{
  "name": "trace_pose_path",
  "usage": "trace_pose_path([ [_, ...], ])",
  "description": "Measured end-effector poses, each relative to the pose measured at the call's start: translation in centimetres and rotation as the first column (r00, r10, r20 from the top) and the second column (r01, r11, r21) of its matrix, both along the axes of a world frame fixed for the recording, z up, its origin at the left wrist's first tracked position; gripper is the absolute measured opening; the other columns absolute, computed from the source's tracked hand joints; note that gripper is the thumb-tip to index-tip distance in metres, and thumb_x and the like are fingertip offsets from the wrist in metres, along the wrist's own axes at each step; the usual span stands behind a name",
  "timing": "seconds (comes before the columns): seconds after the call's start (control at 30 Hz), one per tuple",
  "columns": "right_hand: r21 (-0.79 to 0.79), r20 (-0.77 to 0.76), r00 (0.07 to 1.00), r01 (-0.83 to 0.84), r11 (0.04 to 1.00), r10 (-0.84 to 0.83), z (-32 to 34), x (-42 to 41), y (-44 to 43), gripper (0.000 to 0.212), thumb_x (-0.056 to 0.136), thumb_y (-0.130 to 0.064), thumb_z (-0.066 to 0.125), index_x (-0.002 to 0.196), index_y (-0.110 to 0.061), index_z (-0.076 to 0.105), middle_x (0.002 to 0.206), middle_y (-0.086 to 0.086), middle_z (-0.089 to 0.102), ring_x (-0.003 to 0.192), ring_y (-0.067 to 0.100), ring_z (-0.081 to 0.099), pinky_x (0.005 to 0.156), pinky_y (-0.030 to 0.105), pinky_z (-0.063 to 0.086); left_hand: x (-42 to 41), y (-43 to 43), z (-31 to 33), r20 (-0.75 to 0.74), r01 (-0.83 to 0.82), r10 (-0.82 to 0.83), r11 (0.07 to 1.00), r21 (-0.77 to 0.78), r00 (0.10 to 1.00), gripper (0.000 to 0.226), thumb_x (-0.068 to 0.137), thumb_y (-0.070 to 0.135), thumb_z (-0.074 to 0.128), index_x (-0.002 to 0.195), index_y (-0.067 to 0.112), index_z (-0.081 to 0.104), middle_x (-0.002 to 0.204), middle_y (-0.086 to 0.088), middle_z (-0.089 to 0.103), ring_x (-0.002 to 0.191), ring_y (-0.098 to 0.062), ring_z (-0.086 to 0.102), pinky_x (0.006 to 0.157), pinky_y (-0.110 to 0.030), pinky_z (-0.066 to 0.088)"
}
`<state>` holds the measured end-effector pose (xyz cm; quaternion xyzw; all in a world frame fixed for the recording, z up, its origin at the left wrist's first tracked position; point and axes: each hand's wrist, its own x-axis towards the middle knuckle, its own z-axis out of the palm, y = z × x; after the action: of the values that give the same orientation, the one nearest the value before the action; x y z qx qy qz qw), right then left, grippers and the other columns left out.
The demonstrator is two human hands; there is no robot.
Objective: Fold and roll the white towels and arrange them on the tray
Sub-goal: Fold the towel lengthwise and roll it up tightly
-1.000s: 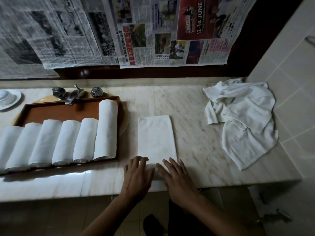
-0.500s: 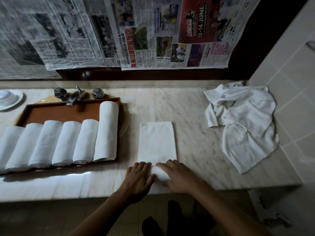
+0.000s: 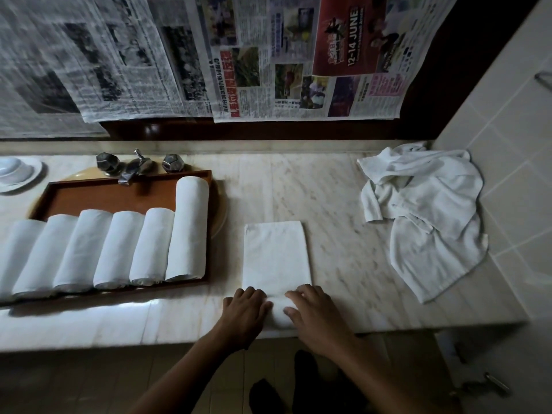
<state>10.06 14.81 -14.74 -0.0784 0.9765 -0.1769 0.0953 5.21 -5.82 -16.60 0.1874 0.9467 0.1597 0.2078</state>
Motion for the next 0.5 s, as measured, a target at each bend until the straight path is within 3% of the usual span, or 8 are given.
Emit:
trace_pose_path([
  [0.07,-0.004,-0.189,0.982,0.016,1.000,-0.016,-0.5,1.2,-0.5,0.038,0.098,-0.039,0.048,0.129,-0.023,0.063,0.127,-0.001,0.060,0.115,0.023,0.056,0.096,0.038,0.052,-0.4,0.2,0.1,0.027,-0.018,0.018,1.000,-0.019,0.999,0.052,0.102,0.061,0.018,0.119,0.026,0.054,0.117,0.005,0.053,0.112,-0.020,0.048,0.093,-0.041,0.038],
  [0.13,0.014,-0.252,0.968,0.007,1.000,-0.003,-1.1,2.5,-1.1,0.038,0.096,-0.027,0.053,0.133,-0.021,0.062,0.135,0.004,0.059,0.121,0.027,0.056,0.102,0.043,0.050,-0.9,0.4,0.0,0.057,-0.044,0.044,0.999,-0.007,0.997,0.039,0.107,0.052,0.028,0.120,0.025,0.054,0.119,0.003,0.054,0.115,-0.021,0.048,0.095,-0.042,0.038],
  [0.2,0.069,-0.240,0.970,-0.009,0.998,0.025,-1.9,3.4,-1.5,0.046,0.098,-0.024,0.051,0.143,-0.019,0.054,0.148,0.009,0.052,0.135,0.033,0.050,0.113,0.049,0.040,-1.3,0.5,0.3,0.057,-0.042,0.042,0.999,0.012,0.998,0.034,0.107,0.050,0.033,0.121,0.028,0.055,0.122,0.005,0.053,0.119,-0.020,0.048,0.093,-0.043,0.038],
  [0.27,0.126,-0.192,0.981,-0.009,0.992,0.034,-2.3,3.6,-1.4,0.055,0.099,-0.029,0.048,0.153,-0.019,0.043,0.157,0.009,0.044,0.146,0.033,0.039,0.120,0.052,0.029,-1.7,0.5,0.4,-0.001,0.060,-0.060,0.998,-0.032,0.998,0.032,0.107,0.048,0.037,0.127,0.033,0.057,0.131,0.008,0.049,0.124,-0.018,0.044,0.091,-0.043,0.042],
  [0.33,0.146,-0.157,0.987,-0.013,0.989,0.036,-2.2,3.2,-1.4,0.063,0.097,-0.031,0.054,0.157,-0.019,0.036,0.160,0.008,0.039,0.148,0.032,0.035,0.121,0.051,0.021,-1.9,0.2,0.4,-0.063,0.137,-0.142,0.987,-0.088,0.988,0.034,0.106,0.046,0.040,0.137,0.037,0.054,0.137,0.005,0.044,0.128,-0.018,0.041,0.091,-0.044,0.045],
  [0.4,0.149,-0.133,0.990,-0.022,0.989,0.042,-1.9,2.8,-1.4,0.069,0.094,-0.032,0.060,0.157,-0.020,0.035,0.159,0.007,0.041,0.147,0.032,0.037,0.121,0.050,0.019,-1.6,0.0,0.2,-0.139,0.113,-0.125,0.990,-0.089,0.982,0.043,0.104,0.051,0.034,0.138,0.033,0.053,0.136,0.004,0.044,0.125,-0.020,0.045,0.086,-0.041,0.043],
  [0.5,0.147,-0.117,0.992,-0.025,0.989,0.043,-1.7,1.9,-1.2,0.070,0.089,-0.032,0.064,0.154,-0.021,0.041,0.154,0.005,0.048,0.142,0.030,0.044,0.119,0.048,0.020,-0.1,0.1,0.0,-0.285,0.000,0.038,0.991,0.130,0.958,0.048,0.100,0.054,0.031,0.126,0.024,0.058,0.120,0.003,0.057,0.105,-0.022,0.056,0.085,-0.040,0.044],
])
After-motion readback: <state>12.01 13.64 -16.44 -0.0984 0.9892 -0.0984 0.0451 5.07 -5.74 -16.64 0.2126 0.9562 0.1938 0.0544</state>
